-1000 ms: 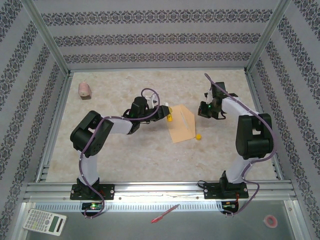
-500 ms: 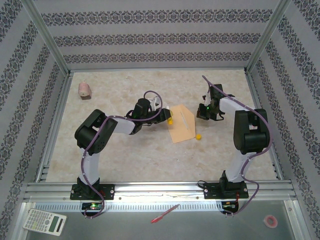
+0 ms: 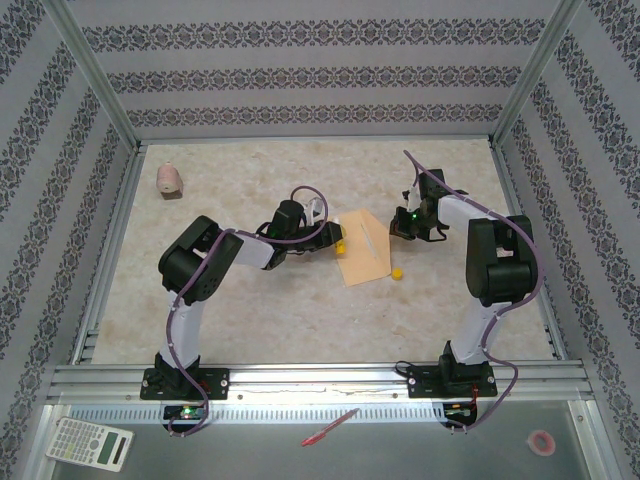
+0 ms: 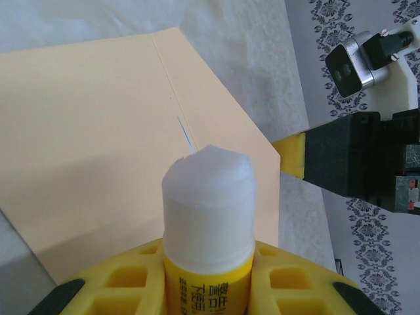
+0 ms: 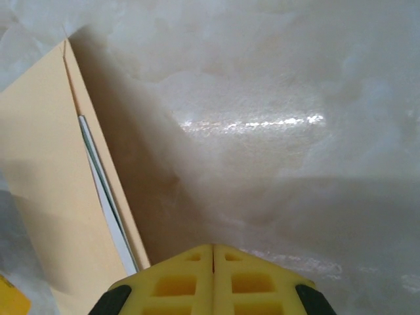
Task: Place the letter into the envelope and seal it
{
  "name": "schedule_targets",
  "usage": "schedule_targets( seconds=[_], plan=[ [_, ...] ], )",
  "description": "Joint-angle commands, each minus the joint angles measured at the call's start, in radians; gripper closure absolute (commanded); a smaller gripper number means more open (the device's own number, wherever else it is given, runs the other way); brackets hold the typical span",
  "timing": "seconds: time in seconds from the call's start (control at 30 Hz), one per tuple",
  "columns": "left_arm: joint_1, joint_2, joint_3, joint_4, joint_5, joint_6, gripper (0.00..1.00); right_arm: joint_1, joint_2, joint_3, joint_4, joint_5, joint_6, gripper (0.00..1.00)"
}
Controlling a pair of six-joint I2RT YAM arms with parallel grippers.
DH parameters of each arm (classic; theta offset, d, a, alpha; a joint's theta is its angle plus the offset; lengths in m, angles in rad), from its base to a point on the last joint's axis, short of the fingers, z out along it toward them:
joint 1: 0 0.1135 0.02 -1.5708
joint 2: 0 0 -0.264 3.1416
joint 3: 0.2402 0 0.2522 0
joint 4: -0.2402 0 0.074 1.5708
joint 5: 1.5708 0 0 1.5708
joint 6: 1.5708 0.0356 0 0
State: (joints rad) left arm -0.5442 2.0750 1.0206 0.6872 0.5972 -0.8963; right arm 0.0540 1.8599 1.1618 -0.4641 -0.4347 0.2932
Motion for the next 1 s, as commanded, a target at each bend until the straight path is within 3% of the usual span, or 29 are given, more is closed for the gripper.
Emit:
schedule_targets(
  seconds=[0.0, 0.6, 0.97],
  plan=[
    [-0.016, 0.018, 0.028, 0.006, 0.004, 0.026, 0.98, -0.014, 0.007, -0.014, 0.033, -0.065, 0.018, 1.00],
    [-0.021, 0.074, 0.014, 0.005, 0.004, 0.046, 0.98, 0.015, -0.040, -0.101, 0.187, -0.274, 0.079, 1.00],
    [-0.022, 0.083, 0.003, 0.016, 0.012, 0.051, 0.98, 0.115, -0.002, -0.110, 0.220, -0.283, 0.109, 1.00]
  ],
)
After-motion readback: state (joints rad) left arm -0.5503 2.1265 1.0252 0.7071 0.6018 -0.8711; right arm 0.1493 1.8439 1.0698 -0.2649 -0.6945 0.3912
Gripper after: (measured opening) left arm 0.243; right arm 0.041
